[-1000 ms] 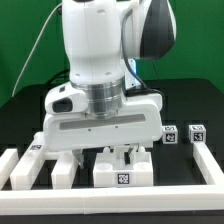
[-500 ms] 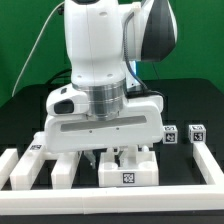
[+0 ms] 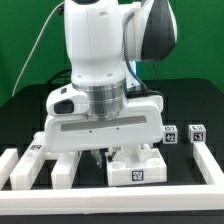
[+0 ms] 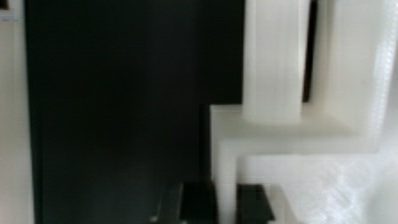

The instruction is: Assemble chair

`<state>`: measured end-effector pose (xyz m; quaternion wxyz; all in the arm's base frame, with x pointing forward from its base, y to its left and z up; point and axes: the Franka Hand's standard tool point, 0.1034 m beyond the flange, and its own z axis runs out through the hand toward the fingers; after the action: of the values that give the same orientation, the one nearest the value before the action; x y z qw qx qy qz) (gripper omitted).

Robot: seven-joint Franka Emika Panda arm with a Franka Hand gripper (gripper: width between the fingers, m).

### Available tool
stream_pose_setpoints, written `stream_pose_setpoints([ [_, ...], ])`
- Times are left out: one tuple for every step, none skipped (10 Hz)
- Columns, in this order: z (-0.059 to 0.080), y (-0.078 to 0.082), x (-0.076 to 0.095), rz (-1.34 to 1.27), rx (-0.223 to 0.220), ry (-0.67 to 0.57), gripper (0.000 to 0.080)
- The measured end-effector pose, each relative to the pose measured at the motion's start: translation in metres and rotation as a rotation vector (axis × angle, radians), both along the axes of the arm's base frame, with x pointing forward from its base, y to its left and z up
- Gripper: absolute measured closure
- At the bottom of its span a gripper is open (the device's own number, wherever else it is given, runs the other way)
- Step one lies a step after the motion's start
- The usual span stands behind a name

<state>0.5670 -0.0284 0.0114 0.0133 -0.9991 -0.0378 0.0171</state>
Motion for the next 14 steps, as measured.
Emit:
stream_pose_setpoints([
  [0.000, 0.000, 0.000, 0.000, 0.000, 0.000, 0.0769],
  [0.000, 0.000, 0.000, 0.000, 0.000, 0.000, 0.0769],
  [0.000, 0.000, 0.000, 0.000, 0.000, 0.000, 0.0769],
  [0.000, 0.000, 0.000, 0.000, 0.000, 0.000, 0.0769],
  [0.000, 0.000, 0.000, 0.000, 0.000, 0.000, 0.0768],
  [0.000, 0.002, 0.002, -0.017, 0.000, 0.001, 0.0768],
  [0.000, 0.011, 0.010, -0.036, -0.001, -0.001, 0.0768],
  [0.000, 0.017, 0.019, -0.038, 0.000, -0.009, 0.0768],
  [0.000, 0.021, 0.026, -0.034, 0.000, -0.017, 0.0768],
  [0.001, 0.026, 0.030, -0.036, 0.003, -0.022, 0.0768],
  [0.001, 0.036, 0.033, -0.050, 0.006, -0.026, 0.0768],
  [0.001, 0.046, 0.035, -0.052, 0.007, -0.028, 0.0768],
  [0.002, 0.055, 0.036, -0.046, 0.007, -0.031, 0.0768],
  [0.002, 0.059, 0.041, -0.042, 0.007, -0.036, 0.0768],
])
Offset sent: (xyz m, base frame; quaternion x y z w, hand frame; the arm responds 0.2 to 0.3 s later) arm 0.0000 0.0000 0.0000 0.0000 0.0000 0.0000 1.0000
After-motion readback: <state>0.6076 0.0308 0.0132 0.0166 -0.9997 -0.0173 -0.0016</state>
